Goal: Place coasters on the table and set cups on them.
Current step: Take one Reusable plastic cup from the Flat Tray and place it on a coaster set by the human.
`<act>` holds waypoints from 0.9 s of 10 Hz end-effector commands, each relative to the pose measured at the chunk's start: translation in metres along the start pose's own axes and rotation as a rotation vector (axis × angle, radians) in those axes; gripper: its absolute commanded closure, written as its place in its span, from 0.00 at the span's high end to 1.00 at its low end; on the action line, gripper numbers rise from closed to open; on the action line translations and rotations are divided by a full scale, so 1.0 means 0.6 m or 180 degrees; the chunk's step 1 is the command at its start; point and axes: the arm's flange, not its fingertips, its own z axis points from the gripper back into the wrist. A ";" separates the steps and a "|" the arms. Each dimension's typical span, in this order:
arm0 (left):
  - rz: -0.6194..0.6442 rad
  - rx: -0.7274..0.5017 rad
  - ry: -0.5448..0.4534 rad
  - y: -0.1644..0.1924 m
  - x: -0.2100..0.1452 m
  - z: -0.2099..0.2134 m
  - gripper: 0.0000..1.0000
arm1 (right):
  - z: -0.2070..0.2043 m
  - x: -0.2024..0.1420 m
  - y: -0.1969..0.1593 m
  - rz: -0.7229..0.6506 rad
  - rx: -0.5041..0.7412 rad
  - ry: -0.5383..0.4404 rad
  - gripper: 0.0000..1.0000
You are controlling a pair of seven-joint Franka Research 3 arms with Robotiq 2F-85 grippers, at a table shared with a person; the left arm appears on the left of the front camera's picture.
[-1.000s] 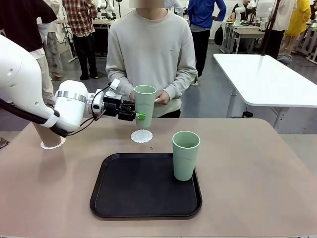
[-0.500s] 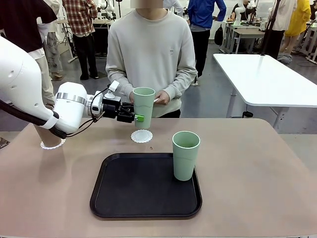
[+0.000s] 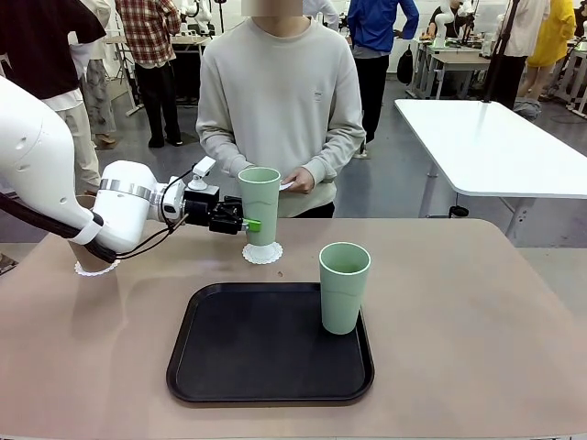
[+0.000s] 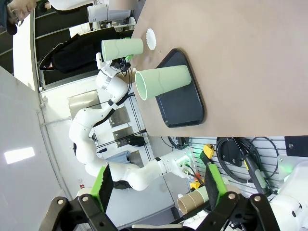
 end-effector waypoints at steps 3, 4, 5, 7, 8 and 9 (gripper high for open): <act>-0.0084 0.0017 0.0022 0.017 -0.020 -0.004 0.83 | 0.000 -0.001 -0.001 0.0026 0.0038 0.0008 1.00; -0.0080 0.0027 0.0014 0.021 -0.024 -0.006 0.83 | 0.000 -0.001 -0.001 0.0026 0.0038 0.0008 1.00; -0.0065 0.0037 0.0022 0.026 -0.029 -0.008 0.83 | 0.000 -0.001 -0.001 0.0026 0.0038 0.0008 1.00; -0.0068 0.0044 0.0038 0.029 -0.036 -0.011 0.83 | 0.000 -0.001 -0.001 0.0026 0.0038 0.0008 1.00; -0.0093 0.0050 0.0058 0.030 -0.038 -0.013 0.83 | 0.000 -0.001 -0.001 0.0026 0.0038 0.0008 1.00; -0.0093 0.0042 0.0080 0.033 -0.041 -0.015 0.83 | 0.000 -0.001 -0.001 0.0026 0.0038 0.0008 1.00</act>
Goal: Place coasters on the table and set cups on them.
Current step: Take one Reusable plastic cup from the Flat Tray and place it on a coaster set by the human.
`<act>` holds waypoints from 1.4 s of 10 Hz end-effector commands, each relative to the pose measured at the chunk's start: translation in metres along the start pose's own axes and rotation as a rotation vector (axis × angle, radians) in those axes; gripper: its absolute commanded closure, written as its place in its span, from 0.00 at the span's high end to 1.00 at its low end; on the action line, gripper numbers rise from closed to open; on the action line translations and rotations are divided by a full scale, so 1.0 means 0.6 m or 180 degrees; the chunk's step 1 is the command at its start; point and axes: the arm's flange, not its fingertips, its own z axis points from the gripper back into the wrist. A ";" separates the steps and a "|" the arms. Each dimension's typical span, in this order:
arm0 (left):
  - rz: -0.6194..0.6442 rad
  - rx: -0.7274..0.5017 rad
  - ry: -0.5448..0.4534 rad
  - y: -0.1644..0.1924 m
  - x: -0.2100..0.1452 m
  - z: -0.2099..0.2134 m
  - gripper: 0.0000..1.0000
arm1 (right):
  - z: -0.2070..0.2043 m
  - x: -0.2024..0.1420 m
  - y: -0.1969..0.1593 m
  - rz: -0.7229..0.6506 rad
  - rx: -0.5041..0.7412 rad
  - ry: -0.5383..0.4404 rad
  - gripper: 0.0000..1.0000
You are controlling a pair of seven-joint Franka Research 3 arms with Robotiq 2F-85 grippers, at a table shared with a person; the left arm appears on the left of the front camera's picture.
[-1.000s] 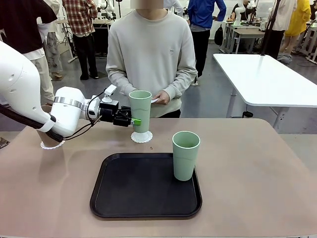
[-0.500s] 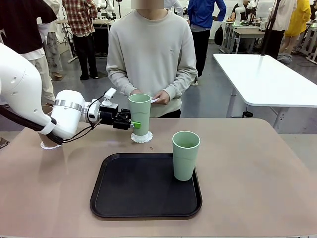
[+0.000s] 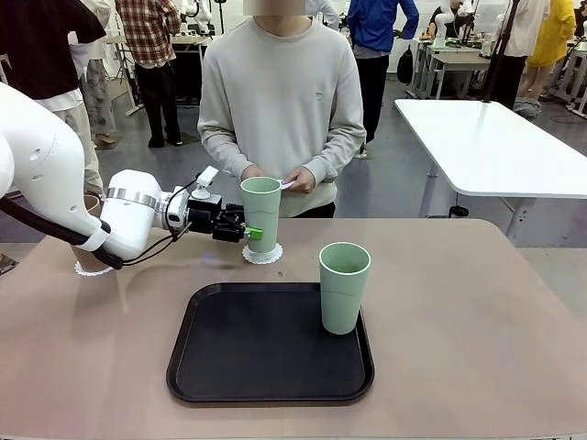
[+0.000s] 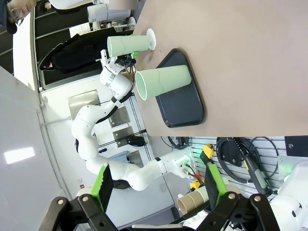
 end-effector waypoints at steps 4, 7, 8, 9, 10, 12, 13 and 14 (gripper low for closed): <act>-0.0068 0.0002 0.0102 0.019 -0.024 -0.009 0.83 | 0.000 -0.001 -0.001 0.0026 0.0038 0.0008 1.00; -0.0062 -0.0002 0.0118 0.022 -0.033 -0.013 0.83 | 0.000 -0.001 -0.001 0.0026 0.0038 0.0008 1.00; -0.0072 -0.0013 0.0117 0.021 -0.031 -0.012 0.99 | 0.000 -0.001 -0.001 0.0026 0.0038 0.0008 1.00; -0.0090 -0.0032 0.0125 0.019 -0.028 -0.014 1.00 | 0.000 -0.001 -0.001 0.0026 0.0038 0.0008 1.00; -0.0105 -0.0041 0.0170 0.017 -0.026 -0.016 1.00 | 0.000 -0.001 -0.001 0.0026 0.0038 0.0008 1.00; -0.0121 -0.0069 0.0268 0.015 -0.022 -0.016 1.00 | 0.000 -0.001 -0.001 0.0026 0.0038 0.0008 1.00; -0.0153 -0.0052 0.0345 0.015 -0.019 -0.016 1.00 | 0.000 -0.001 -0.001 0.0026 0.0038 0.0008 1.00; -0.0188 -0.0028 0.0428 0.014 -0.014 -0.015 1.00 | 0.000 -0.001 -0.001 0.0026 0.0038 0.0008 1.00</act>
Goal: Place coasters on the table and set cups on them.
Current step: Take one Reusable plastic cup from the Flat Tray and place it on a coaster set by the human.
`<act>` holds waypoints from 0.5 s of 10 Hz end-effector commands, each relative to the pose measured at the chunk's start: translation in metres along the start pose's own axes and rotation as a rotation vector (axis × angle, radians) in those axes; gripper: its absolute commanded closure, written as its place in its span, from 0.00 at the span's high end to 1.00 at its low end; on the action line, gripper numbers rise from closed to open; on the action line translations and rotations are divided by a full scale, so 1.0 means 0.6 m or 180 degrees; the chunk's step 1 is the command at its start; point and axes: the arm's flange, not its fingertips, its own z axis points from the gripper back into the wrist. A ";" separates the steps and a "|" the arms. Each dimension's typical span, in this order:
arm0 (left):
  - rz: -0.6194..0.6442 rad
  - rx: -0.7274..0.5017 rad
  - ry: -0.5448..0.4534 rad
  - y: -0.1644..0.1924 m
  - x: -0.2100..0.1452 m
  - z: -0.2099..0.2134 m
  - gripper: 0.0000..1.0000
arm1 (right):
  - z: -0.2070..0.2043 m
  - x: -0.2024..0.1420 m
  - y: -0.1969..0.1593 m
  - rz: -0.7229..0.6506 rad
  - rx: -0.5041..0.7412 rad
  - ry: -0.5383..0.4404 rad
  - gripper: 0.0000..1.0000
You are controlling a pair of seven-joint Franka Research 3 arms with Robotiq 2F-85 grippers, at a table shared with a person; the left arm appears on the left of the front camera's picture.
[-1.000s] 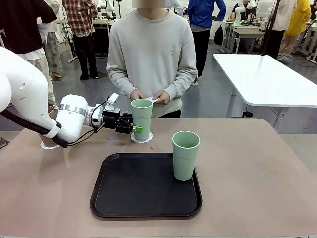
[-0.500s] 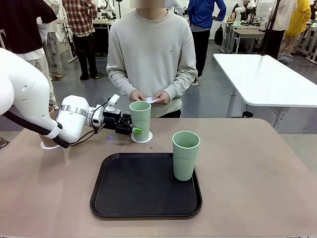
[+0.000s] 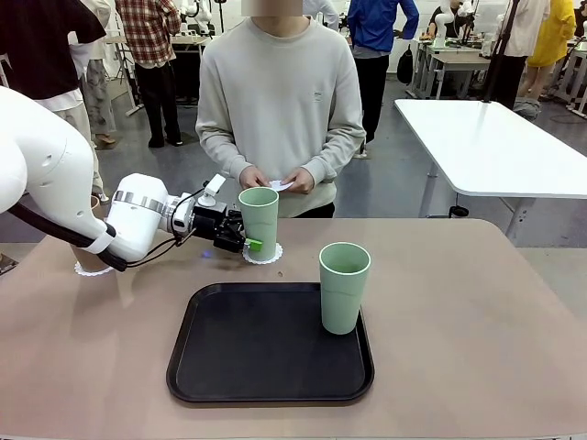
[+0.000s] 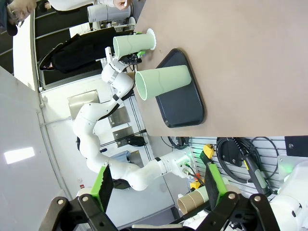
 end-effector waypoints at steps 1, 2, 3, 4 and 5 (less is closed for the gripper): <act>-0.0117 0.0031 0.0222 0.001 0.016 0.001 1.00 | 0.000 -0.001 -0.001 0.0026 0.0038 0.0008 1.00; -0.0139 0.0044 0.0321 -0.003 0.021 0.001 1.00 | 0.000 -0.001 -0.001 0.0026 0.0038 0.0008 1.00; -0.0178 0.0042 0.0421 -0.004 0.029 0.001 1.00 | 0.000 -0.001 -0.001 0.0026 0.0038 0.0008 1.00; -0.0171 0.0043 0.0558 -0.007 0.035 0.002 1.00 | 0.000 -0.001 -0.001 0.0026 0.0038 0.0008 1.00; -0.0126 0.0032 0.0721 -0.010 0.041 0.004 1.00 | 0.000 -0.001 -0.001 0.0026 0.0038 0.0008 1.00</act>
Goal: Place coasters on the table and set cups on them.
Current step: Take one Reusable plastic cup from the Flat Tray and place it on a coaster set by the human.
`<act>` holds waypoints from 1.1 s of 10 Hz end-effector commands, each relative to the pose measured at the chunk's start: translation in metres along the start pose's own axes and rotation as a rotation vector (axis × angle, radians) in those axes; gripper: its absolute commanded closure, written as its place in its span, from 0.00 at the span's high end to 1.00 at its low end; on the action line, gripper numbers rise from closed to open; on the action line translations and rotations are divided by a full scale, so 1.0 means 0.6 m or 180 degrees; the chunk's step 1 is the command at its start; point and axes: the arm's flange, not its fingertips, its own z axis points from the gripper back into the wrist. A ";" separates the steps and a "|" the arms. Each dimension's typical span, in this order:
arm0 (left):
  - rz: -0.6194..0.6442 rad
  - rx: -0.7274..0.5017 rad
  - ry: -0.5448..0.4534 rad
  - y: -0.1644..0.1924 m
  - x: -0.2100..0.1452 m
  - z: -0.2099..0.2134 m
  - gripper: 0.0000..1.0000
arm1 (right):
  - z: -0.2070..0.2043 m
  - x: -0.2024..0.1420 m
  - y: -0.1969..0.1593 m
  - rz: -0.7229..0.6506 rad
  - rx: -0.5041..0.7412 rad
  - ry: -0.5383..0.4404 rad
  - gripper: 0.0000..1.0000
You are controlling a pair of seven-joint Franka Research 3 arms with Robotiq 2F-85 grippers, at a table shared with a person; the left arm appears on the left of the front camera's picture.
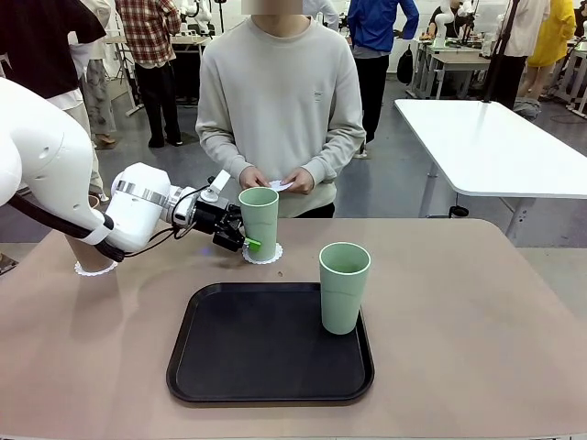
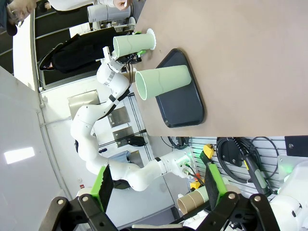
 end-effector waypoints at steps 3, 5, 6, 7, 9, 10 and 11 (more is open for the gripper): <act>0.0220 0.0006 0.0387 -0.018 0.022 0.010 1.00 | 0.000 -0.001 -0.001 0.0026 0.0038 0.0009 1.00; 0.0286 0.0014 0.0465 -0.021 0.030 0.016 1.00 | 0.000 -0.001 -0.001 0.0026 0.0038 0.0009 1.00; 0.0301 0.0043 0.0553 -0.023 0.036 0.021 1.00 | 0.000 -0.001 -0.001 0.0026 0.0038 0.0009 1.00; 0.0328 0.0082 0.0723 -0.025 0.040 0.027 1.00 | 0.000 -0.001 -0.001 0.0026 0.0038 0.0009 1.00; 0.0334 0.0152 0.1030 -0.032 0.050 0.040 1.00 | 0.000 -0.001 -0.001 0.0026 0.0038 0.0009 1.00; 0.0323 0.0194 0.1122 -0.032 0.058 0.047 1.00 | 0.000 -0.001 -0.001 0.0026 0.0038 0.0009 1.00; 0.0337 0.0234 0.1259 -0.037 0.068 0.056 1.00 | 0.000 -0.001 -0.001 0.0026 0.0038 0.0009 1.00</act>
